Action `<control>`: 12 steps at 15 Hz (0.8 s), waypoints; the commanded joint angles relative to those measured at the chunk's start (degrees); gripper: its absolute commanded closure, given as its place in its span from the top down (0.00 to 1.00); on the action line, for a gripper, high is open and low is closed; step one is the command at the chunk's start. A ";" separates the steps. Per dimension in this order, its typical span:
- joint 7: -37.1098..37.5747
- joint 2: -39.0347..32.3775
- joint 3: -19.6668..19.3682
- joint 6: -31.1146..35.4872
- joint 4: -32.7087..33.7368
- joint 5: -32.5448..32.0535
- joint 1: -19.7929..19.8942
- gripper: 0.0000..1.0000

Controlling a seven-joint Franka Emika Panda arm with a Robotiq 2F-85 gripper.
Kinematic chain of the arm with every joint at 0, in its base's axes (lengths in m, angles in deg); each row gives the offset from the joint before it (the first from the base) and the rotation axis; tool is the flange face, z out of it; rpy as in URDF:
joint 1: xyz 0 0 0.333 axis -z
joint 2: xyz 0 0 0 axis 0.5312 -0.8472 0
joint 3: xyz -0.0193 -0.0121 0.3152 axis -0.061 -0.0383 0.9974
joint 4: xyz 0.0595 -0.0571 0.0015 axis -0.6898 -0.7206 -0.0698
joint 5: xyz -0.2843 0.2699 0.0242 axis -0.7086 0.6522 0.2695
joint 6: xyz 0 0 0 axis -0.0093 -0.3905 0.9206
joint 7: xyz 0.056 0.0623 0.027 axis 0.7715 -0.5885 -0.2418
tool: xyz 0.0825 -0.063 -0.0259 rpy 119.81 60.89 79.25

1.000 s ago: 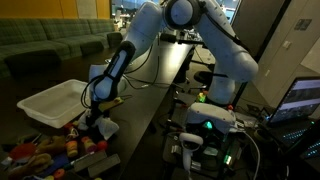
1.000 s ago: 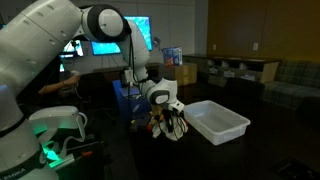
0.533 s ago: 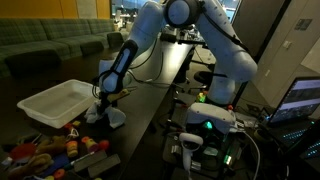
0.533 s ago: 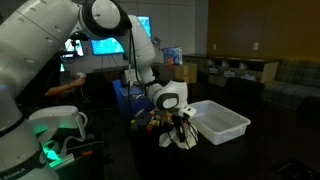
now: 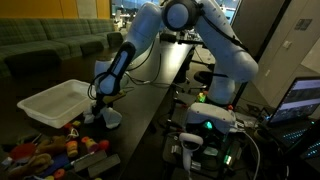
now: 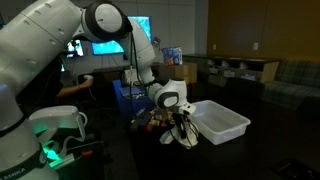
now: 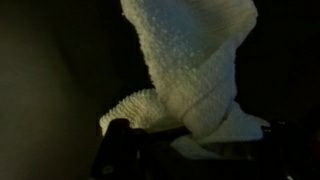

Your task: Push the items on the table to the left using the white cloth

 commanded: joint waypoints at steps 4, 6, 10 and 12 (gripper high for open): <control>4.13 -6.09 -0.80 1.89 7.78 -1.84 -7.06 0.00; 4.64 -7.31 -0.44 2.11 9.62 -2.28 -9.22 0.00; 4.74 -8.18 0.42 3.42 11.73 -2.79 -13.44 0.00; 4.22 -7.63 1.27 4.23 11.86 -2.70 -14.83 0.00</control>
